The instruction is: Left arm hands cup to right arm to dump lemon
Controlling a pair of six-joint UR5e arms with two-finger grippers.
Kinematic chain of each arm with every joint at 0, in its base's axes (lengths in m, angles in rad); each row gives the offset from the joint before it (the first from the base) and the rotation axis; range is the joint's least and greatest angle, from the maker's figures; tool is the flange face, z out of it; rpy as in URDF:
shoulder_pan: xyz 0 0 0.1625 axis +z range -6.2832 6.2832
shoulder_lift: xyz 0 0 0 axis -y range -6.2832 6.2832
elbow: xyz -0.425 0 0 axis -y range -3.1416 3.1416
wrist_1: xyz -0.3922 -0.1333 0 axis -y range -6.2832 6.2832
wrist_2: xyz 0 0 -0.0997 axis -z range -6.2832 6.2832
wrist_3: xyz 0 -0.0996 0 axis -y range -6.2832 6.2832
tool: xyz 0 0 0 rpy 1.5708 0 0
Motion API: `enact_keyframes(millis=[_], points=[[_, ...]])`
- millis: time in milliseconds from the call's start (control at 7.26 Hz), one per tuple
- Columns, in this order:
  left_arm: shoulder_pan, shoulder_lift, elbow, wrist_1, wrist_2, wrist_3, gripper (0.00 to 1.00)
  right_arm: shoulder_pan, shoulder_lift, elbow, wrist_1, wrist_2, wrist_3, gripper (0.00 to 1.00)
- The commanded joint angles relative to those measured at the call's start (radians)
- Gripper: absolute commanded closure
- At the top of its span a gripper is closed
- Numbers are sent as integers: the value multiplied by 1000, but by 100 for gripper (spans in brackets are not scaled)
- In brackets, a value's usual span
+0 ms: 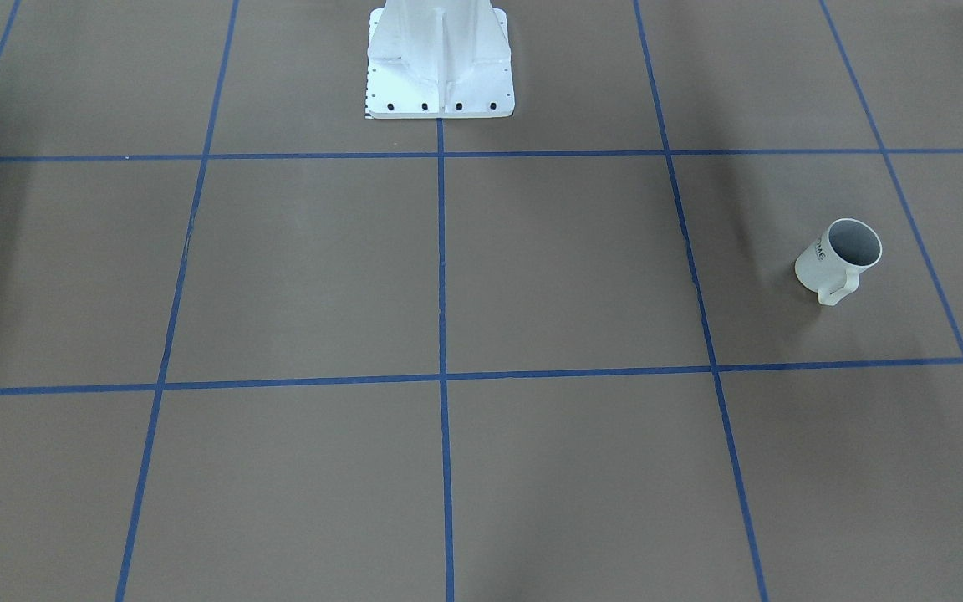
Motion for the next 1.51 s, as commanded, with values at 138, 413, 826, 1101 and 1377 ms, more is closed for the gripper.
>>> enact_keyframes(millis=[138,413,826,1101,1377], points=[[134,-11,-26,-149,-10,-251,0,0,2,3,0,3,2,0],[168,-11,-27,-149,-7,-304,0,0,2,3,6,3,3,0],[276,-21,-16,-171,3,-400,0,0,2,0,6,29,3,0],[340,-21,-13,-171,18,-417,0,0,2,0,6,29,2,0],[357,-24,3,-174,42,-417,8,0,2,0,6,29,2,0]])
